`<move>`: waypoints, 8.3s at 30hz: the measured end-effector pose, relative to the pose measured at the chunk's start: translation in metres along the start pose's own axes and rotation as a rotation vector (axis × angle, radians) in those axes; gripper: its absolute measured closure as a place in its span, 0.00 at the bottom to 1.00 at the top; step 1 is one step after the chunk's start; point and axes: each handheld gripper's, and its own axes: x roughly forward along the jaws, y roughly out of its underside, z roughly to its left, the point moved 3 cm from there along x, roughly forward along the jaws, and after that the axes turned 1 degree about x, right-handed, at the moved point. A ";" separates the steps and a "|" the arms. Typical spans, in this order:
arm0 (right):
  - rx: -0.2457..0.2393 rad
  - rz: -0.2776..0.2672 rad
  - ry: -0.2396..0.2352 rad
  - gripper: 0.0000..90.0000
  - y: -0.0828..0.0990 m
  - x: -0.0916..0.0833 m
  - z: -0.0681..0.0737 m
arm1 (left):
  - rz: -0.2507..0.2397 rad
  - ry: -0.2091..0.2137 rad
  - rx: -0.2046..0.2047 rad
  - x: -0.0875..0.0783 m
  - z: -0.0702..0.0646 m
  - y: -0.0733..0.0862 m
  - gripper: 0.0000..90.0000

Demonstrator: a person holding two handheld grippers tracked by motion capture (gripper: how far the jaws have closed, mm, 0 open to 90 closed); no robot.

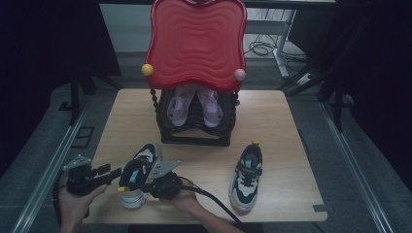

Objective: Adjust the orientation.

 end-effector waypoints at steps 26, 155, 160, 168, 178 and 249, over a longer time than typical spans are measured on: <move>-0.020 -0.033 0.094 0.99 -0.005 -0.051 -0.007 | -0.016 -0.003 0.001 -0.002 0.001 0.000 0.47; 0.174 0.012 0.392 0.99 0.150 -0.251 -0.039 | 0.004 0.005 0.032 0.008 0.001 -0.004 0.46; 0.159 0.010 0.416 0.99 0.143 -0.238 -0.039 | 0.000 0.005 0.030 0.008 0.001 -0.004 0.46; 0.141 0.007 0.453 0.99 0.130 -0.216 -0.040 | 0.003 0.004 0.028 0.007 0.002 -0.003 0.46; 0.135 0.003 0.497 0.99 0.118 -0.196 -0.045 | 0.008 0.005 0.029 0.009 0.001 -0.003 0.46; 0.290 -0.252 0.683 0.99 0.107 -0.313 -0.106 | -0.005 -0.005 0.023 0.005 0.006 -0.002 0.46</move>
